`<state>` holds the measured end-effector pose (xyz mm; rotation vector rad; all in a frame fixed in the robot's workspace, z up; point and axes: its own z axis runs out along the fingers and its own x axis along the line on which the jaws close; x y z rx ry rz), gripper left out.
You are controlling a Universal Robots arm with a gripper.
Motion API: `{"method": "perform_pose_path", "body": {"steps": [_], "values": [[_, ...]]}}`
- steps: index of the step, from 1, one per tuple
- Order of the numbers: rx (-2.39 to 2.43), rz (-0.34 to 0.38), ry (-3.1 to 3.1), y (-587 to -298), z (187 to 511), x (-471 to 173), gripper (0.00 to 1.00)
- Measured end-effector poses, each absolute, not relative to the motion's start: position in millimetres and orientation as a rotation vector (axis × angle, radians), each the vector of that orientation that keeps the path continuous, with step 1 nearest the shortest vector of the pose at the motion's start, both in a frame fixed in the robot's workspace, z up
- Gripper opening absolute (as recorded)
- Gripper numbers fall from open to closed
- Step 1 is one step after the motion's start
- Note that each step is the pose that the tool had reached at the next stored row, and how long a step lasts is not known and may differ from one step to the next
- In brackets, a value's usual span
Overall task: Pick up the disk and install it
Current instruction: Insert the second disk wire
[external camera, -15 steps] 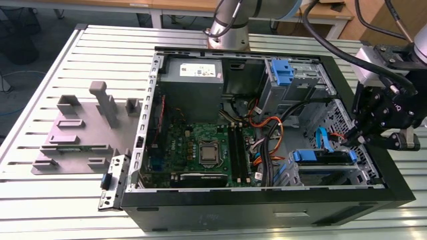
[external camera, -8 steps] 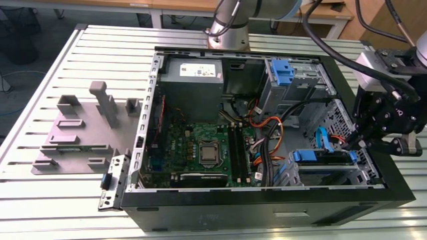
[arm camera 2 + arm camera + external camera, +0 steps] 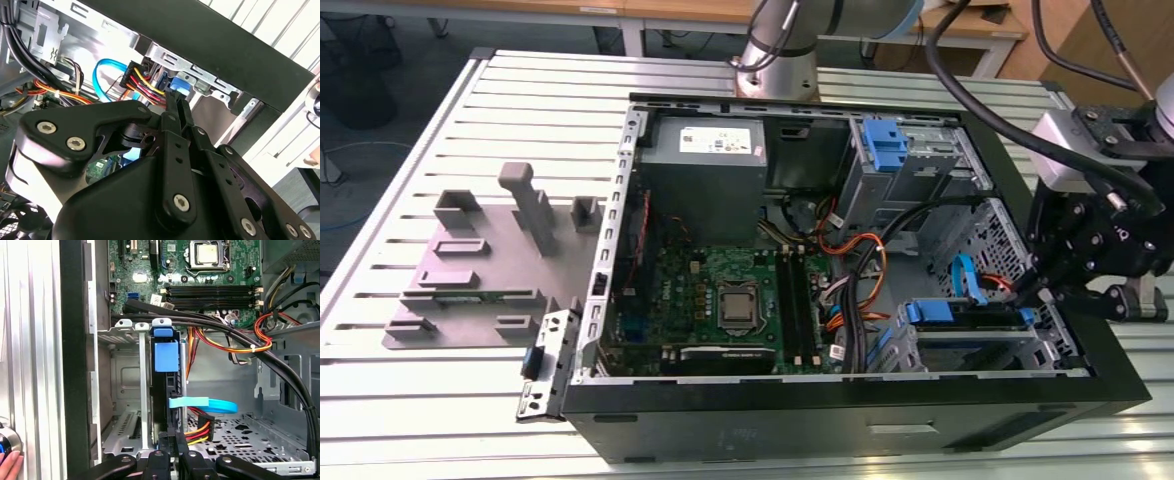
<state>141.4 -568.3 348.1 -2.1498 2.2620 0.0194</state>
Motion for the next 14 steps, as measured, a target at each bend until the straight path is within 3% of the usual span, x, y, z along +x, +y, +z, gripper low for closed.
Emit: {"method": "perform_pose_path", "body": {"steps": [14], "values": [[-2.150, 0.020, 2.262, -572.6, 342.1, 139.0, 0.16]]}}
